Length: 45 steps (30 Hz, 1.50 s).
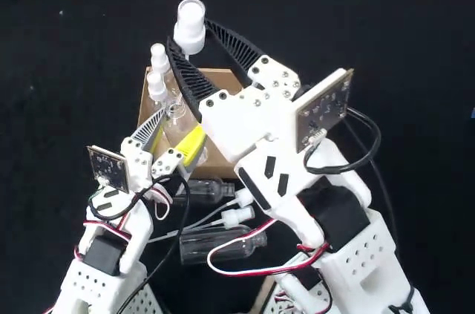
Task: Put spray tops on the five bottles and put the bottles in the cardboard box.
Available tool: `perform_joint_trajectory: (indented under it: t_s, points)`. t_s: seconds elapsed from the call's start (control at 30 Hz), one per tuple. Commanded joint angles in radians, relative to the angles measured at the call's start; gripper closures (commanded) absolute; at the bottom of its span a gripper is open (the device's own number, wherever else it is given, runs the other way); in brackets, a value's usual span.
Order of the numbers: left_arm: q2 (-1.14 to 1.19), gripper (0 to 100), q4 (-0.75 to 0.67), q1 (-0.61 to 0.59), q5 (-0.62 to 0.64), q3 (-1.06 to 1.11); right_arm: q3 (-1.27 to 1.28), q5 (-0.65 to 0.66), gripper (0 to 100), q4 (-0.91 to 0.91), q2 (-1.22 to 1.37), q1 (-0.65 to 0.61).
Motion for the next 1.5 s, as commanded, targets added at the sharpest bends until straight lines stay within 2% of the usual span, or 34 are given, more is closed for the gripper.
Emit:
perform_joint_trajectory:
  t_s: [0.0,0.1,0.37,0.67,0.8,1.0,1.33,1.47]
  points:
    - [-0.02,97,0.0,0.012,0.003,0.016,-0.013,0.072,98.7,-0.003,0.005,-0.015]
    - [-0.02,97,-0.046,0.002,-0.005,0.016,-0.027,0.126,98.7,0.008,0.067,-0.02]
    - [-0.018,97,-0.069,0.012,0.002,0.016,-0.056,0.124,98.7,0.009,0.156,-0.02]
    - [-0.02,97,-0.084,0.01,0.002,0.016,-0.033,0.121,98.8,0.011,-0.048,-0.021]
    - [-0.018,97,-0.172,0.004,-0.005,0.016,-0.027,-0.008,98.8,-0.014,-0.093,-0.02]
    - [-0.018,97,-0.091,0.013,0.002,0.016,-0.018,-0.051,98.7,-0.015,-0.077,-0.02]
    - [-0.018,97,-0.086,0.013,0.002,0.016,-0.015,-0.049,98.7,-0.055,0.051,-0.015]
    - [-0.018,97,-0.086,0.013,0.002,0.016,-0.015,0.021,98.7,-0.055,0.081,-0.018]
